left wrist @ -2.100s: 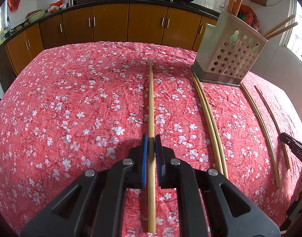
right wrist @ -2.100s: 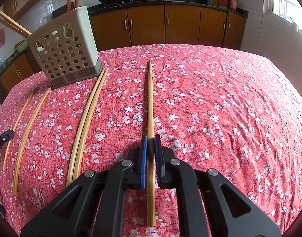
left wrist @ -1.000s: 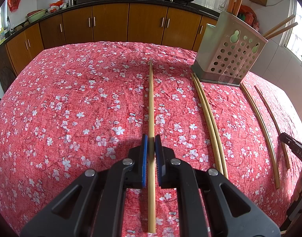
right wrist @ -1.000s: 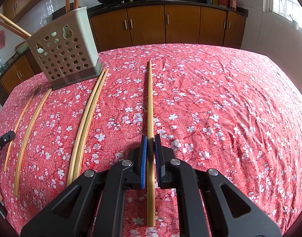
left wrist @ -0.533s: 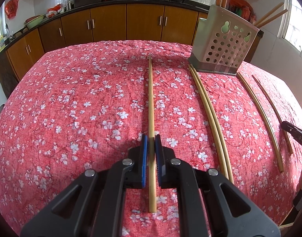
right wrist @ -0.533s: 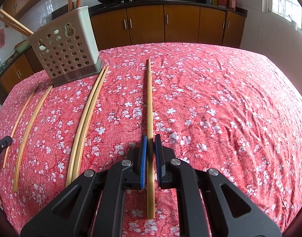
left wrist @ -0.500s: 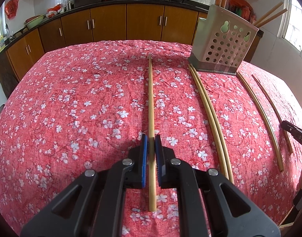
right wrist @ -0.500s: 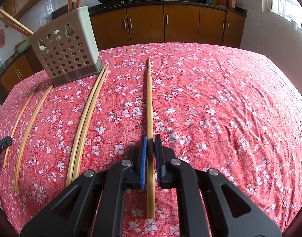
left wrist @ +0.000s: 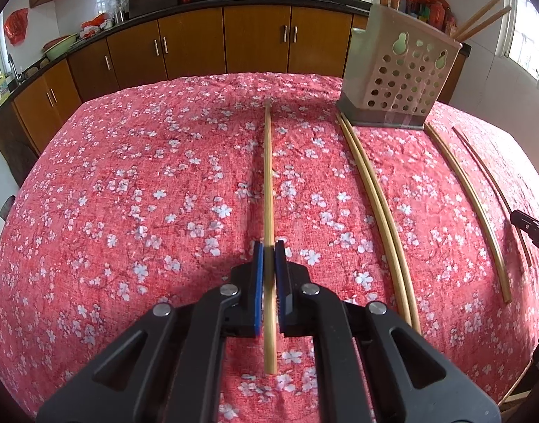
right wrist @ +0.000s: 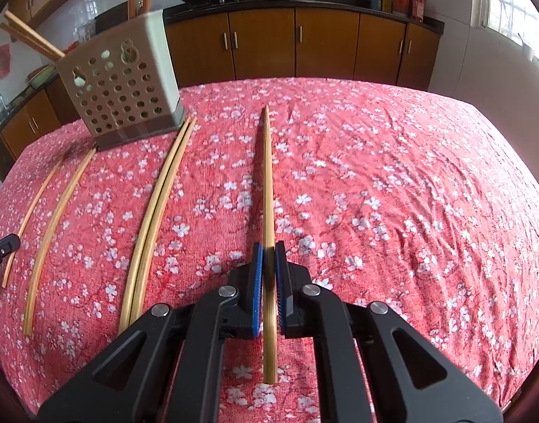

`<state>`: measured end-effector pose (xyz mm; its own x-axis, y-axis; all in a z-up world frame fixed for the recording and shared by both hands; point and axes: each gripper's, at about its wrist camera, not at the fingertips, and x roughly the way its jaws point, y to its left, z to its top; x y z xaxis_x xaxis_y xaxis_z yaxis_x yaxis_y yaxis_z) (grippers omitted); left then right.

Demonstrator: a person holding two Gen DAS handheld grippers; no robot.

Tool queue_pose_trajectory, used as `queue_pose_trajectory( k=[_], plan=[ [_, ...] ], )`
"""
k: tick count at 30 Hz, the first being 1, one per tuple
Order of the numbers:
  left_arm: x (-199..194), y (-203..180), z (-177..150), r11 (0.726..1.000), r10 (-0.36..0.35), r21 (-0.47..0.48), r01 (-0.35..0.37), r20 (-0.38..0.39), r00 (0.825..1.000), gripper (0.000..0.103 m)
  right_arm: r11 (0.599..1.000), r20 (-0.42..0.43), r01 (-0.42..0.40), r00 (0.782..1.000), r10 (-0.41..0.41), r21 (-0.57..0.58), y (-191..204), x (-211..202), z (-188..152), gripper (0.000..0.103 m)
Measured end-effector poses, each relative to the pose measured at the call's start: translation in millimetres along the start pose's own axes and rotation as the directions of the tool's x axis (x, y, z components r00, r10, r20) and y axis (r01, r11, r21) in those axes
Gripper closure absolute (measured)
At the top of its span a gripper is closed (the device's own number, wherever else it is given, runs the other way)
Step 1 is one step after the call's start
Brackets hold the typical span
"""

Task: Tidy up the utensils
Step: 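Lift both held chopsticks upright and carry them above the perforated holder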

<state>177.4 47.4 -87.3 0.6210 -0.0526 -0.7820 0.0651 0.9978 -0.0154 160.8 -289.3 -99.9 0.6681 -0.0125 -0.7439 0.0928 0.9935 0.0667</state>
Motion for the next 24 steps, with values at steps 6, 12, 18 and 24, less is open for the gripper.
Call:
queue_pose_trajectory(
  k=[6, 12, 18, 24],
  plan=[
    [-49, 4, 21, 1.0, -0.025, 0.002, 0.025, 0.135, 0.991, 0.095, 0.999, 0.17, -0.017, 0.985, 0.011, 0.033, -8, -55, 23, 0.095],
    [-95, 11, 40, 0.998, -0.042, -0.035, 0.053, 0.26, 0.965, 0.095, 0.998, 0.297, -0.04, 0.955, 0.024, 0.047, -17, -94, 42, 0.095],
    [-130, 19, 55, 0.993, -0.058, -0.079, 0.093, 0.361, 0.931, 0.095, 0.997, 0.356, -0.054, 0.934, 0.03, 0.057, -21, -107, 46, 0.095],
    [-144, 17, 67, 0.993, -0.07, -0.058, 0.101, 0.397, 0.915, 0.096, 0.996, 0.386, -0.063, 0.922, 0.037, 0.055, -20, -115, 56, 0.095]
  ],
)
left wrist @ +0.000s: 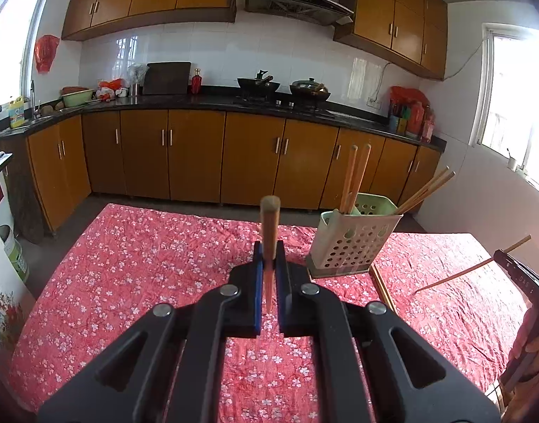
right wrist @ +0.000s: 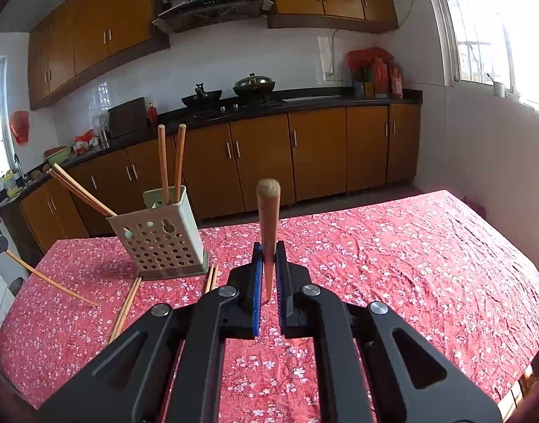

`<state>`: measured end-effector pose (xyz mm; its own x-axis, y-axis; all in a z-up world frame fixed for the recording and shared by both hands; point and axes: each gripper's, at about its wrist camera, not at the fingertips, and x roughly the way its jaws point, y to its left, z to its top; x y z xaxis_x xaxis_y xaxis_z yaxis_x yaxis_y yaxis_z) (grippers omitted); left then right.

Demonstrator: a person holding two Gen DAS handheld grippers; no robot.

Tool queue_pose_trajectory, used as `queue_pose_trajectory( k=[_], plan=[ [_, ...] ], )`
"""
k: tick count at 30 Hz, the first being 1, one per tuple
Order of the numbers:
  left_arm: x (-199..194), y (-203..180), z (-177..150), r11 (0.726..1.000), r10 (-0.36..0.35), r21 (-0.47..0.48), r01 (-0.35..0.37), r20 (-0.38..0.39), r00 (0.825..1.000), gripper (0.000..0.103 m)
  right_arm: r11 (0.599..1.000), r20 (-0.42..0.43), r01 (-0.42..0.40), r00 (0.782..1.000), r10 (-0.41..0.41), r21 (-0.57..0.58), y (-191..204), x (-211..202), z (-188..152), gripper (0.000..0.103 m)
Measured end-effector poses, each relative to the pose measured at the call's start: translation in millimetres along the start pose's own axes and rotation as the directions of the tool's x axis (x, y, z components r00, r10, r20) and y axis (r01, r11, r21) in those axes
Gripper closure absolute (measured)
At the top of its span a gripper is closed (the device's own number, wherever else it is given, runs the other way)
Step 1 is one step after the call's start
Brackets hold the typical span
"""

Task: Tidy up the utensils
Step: 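Lift both held chopsticks upright and carry them above the perforated holder, then lower both chopsticks into the holder and open both grippers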

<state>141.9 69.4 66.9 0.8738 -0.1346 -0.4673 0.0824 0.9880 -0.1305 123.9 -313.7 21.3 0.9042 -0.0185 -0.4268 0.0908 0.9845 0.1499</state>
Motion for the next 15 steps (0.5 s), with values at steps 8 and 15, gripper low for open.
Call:
queue_pose_trajectory(
  k=[8, 15],
  plan=[
    [-21, -29, 34, 0.993, -0.112, 0.038, 0.11, 0.063, 0.992, 0.096, 0.992, 0.134, -0.123, 0.984, 0.121, 0.002, 24, -30, 51, 0.095],
    [-28, -65, 68, 0.983, -0.181, 0.031, 0.179, 0.162, 0.97, 0.096, 0.974, 0.242, -0.224, 0.945, 0.222, -0.019, 46, -51, 85, 0.095]
  ],
)
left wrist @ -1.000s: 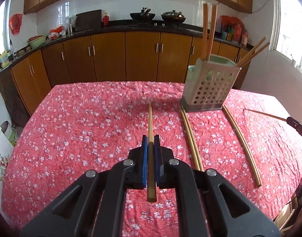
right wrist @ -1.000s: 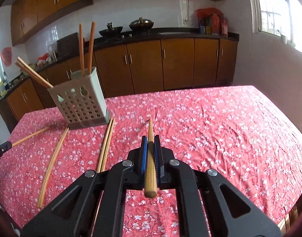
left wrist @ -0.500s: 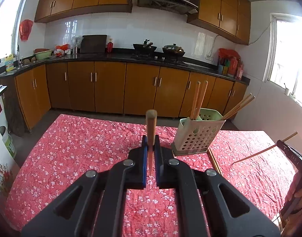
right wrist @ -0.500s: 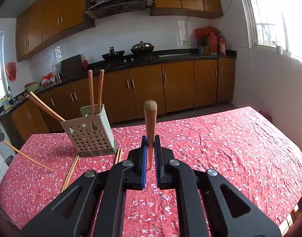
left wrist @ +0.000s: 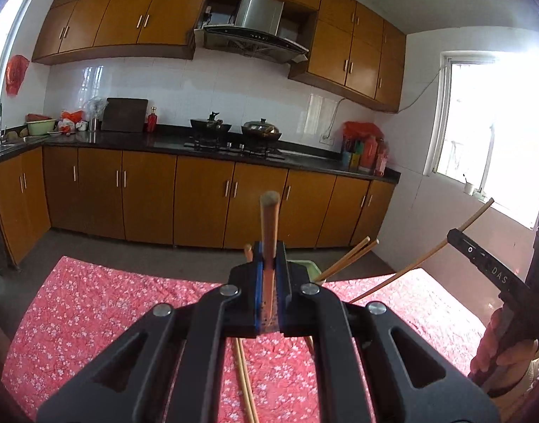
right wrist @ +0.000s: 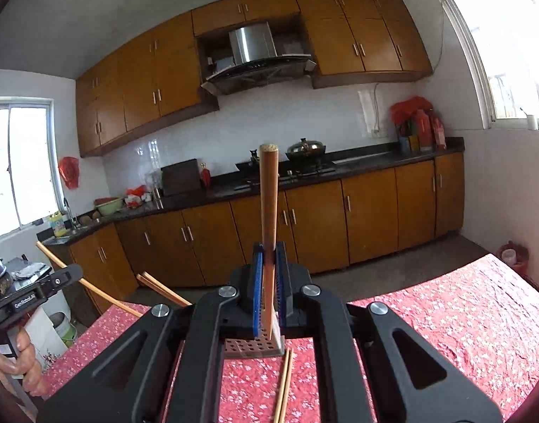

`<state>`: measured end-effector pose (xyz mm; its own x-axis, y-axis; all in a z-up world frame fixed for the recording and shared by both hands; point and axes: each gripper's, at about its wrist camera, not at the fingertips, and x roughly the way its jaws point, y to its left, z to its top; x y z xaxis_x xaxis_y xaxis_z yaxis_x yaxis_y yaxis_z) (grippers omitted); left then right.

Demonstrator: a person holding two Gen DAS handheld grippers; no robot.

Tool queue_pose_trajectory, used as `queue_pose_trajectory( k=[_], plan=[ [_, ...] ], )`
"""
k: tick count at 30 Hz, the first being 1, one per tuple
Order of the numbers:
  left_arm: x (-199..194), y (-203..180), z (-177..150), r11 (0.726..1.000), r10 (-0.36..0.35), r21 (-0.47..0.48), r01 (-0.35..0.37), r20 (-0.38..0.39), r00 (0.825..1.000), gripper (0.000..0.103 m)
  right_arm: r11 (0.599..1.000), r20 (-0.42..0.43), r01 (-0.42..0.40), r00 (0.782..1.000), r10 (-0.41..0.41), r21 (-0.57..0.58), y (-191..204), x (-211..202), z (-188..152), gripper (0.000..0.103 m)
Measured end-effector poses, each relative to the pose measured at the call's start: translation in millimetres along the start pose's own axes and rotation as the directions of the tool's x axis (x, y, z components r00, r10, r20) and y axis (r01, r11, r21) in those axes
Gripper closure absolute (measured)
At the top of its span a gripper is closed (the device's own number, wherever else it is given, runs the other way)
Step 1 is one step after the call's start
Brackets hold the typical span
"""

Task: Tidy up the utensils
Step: 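Lower both chopsticks into the holder and open both grippers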

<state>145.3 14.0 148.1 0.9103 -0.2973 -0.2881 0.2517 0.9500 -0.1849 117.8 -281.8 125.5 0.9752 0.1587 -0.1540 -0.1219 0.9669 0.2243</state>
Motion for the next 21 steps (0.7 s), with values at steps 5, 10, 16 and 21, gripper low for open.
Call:
queue_pose_trajectory(
  k=[5, 10, 16, 21],
  plan=[
    [16, -16, 24, 1.0, 0.019, -0.008, -0.018, 0.08, 0.997, 0.096, 1.0, 0.051, -0.028, 0.998, 0.029, -0.013, 11, 15, 15, 0.095],
    [43, -24, 33, 0.999, 0.048, -0.003, -0.048, 0.108, 0.993, 0.096, 0.999, 0.084, -0.037, 0.996, 0.038, -0.014, 17, 44, 18, 0.095],
    [86, -22, 23, 0.999, 0.05, 0.014, -0.051, 0.057, 0.997, 0.096, 1.0, 0.019, -0.019, 1.0, 0.019, -0.025, 22, 85, 5, 0.095],
    [113, -13, 11, 0.999, 0.045, 0.013, -0.045, 0.021, 0.999, 0.096, 1.0, -0.057, -0.006, 0.998, 0.005, -0.021, 21, 109, -8, 0.095]
  ],
)
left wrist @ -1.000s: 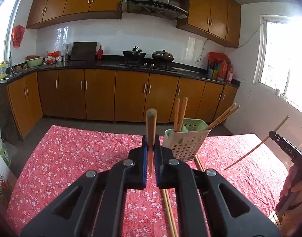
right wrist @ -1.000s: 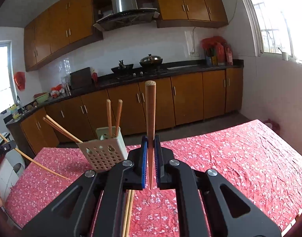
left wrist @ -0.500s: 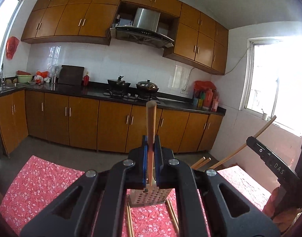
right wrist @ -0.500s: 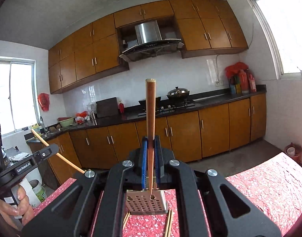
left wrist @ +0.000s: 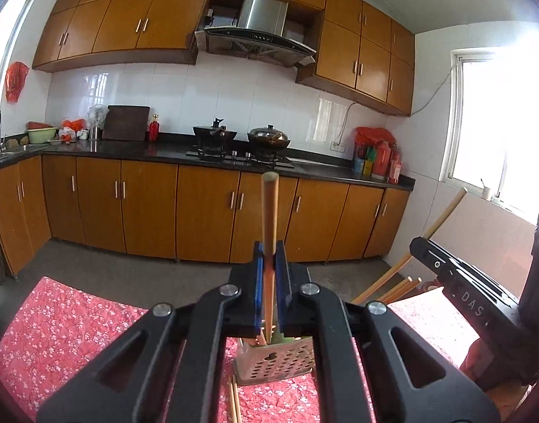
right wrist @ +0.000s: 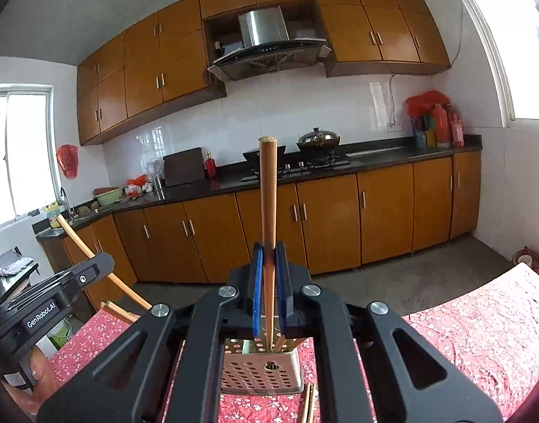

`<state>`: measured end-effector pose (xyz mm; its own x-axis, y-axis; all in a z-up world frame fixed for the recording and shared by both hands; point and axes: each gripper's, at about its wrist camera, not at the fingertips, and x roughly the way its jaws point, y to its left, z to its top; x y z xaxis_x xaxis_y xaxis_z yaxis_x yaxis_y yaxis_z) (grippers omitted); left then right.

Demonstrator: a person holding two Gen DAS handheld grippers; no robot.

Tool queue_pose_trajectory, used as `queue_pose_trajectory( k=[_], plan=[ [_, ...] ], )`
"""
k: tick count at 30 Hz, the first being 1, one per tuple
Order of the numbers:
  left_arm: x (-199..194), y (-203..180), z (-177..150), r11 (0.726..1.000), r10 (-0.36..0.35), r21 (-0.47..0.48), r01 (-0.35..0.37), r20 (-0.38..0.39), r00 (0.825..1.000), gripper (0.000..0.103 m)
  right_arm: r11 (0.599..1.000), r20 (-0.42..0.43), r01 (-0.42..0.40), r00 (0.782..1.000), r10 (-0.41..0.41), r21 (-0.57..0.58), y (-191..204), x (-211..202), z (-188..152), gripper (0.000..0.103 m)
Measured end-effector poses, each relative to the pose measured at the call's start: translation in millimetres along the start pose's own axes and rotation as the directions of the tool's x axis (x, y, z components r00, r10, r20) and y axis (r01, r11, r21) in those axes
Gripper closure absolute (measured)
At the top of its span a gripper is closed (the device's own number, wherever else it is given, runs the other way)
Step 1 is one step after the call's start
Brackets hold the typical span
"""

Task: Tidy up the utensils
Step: 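Lower both chopsticks into the holder and open both grippers, then move both open grippers back over the remaining chopsticks on the cloth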

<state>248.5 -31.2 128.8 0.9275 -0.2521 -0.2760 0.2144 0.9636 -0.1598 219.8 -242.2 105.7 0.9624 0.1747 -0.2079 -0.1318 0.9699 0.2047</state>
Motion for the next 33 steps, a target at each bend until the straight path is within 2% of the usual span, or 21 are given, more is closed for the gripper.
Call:
queue_pose_trajectory(
  k=[1, 2, 3, 4, 7, 12, 15, 18, 21, 22, 23, 25, 27, 29, 33],
  plan=[
    [4, 1, -1, 1.0, -0.003, -0.003, 0.003, -0.007, 1.0, 0.096, 1.0, -0.009, 0.0, 1.0, 0.0, 0.002, 0, 1, -1, 0.093],
    [7, 2, -2, 1.0, -0.005, -0.009, 0.005, -0.013, 1.0, 0.095, 1.0, -0.014, 0.0, 1.0, 0.0, -0.002, 1, 0, -2, 0.084],
    [8, 3, -2, 1.0, -0.002, -0.015, 0.002, -0.013, 1.0, 0.094, 1.0, -0.009, 0.008, 1.0, -0.008, -0.008, 0, -2, -3, 0.067],
    [8, 5, -3, 1.0, -0.003, -0.019, 0.003, -0.014, 1.0, 0.092, 1.0, 0.004, 0.015, 1.0, -0.015, -0.011, 0, -6, -3, 0.061],
    [3, 9, 0, 1.0, -0.001, -0.028, 0.001, -0.002, 1.0, 0.088, 1.0, 0.021, 0.015, 1.0, -0.014, -0.014, -2, -16, -3, 0.059],
    [-29, 21, 2, 0.998, 0.03, -0.051, -0.028, 0.033, 0.999, 0.082, 0.999, 0.025, 0.039, 0.999, -0.039, -0.005, -15, -43, -5, 0.059],
    [-52, 33, -5, 0.996, 0.067, -0.061, -0.065, 0.034, 0.997, 0.081, 0.998, -0.025, 0.065, 0.998, -0.064, 0.006, -29, -59, -20, 0.059],
    [-68, 48, -26, 0.991, 0.117, -0.06, -0.118, -0.01, 0.993, 0.08, 0.994, -0.14, 0.112, 0.984, -0.11, 0.005, -42, -62, -52, 0.06],
    [-70, 66, -62, 0.987, 0.152, -0.041, -0.157, -0.111, 0.982, 0.08, 0.992, -0.3, 0.126, 0.947, -0.114, 0.022, -56, -52, -96, 0.062],
    [-69, 70, -76, 0.984, 0.169, -0.026, -0.174, -0.141, 0.975, 0.08, 0.991, -0.351, 0.13, 0.93, -0.114, 0.023, -58, -48, -111, 0.066],
    [-68, 75, -92, 0.982, 0.186, -0.009, -0.191, -0.177, 0.966, 0.08, 0.991, -0.408, 0.131, 0.907, -0.109, 0.025, -61, -44, -129, 0.074],
    [-65, 85, -121, 0.978, 0.202, -0.002, -0.209, -0.248, 0.947, 0.08, 0.993, -0.499, 0.107, 0.864, -0.07, 0.046, -62, -38, -160, 0.085],
    [-66, 94, -149, 0.976, 0.204, -0.002, -0.216, -0.311, 0.928, 0.08, 0.994, -0.546, 0.087, 0.837, -0.041, 0.059, -58, -35, -179, 0.089],
    [-70, 98, -172, 0.977, 0.2, -0.001, -0.214, -0.352, 0.914, 0.08, 0.996, -0.571, 0.066, 0.82, -0.018, 0.062, -50, -34, -195, 0.089],
    [-75, 101, -196, 0.979, 0.179, -0.022, -0.205, -0.401, 0.898, 0.08, 0.998, -0.604, 0.028, 0.796, 0.016, 0.063, -32, -29, -210, 0.089]
  ],
)
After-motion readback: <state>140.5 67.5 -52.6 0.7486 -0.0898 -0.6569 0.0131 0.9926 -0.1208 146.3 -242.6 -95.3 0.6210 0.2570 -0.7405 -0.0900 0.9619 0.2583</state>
